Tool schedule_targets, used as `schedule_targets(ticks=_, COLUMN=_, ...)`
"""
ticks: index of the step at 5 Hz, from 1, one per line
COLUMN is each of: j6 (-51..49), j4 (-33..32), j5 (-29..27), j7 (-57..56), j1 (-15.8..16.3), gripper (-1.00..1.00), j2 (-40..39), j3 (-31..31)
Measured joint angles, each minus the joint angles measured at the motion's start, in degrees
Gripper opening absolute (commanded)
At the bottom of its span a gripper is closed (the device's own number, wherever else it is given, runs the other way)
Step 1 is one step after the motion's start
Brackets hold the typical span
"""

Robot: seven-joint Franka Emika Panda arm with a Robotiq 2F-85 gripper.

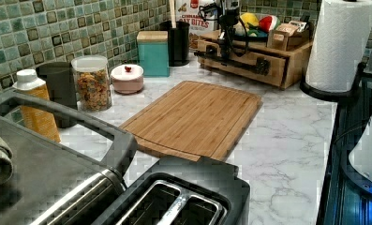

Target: Close the drawer.

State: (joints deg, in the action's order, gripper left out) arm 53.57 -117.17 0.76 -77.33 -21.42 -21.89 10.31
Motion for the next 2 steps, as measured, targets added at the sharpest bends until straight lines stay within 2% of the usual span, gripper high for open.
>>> schedule_targets(ticks=2, j6=0.2, j4=0.1, j5=0.0, j7=0.0, j1=0.0, gripper=-1.00, j2=-0.1, j3=0.2)
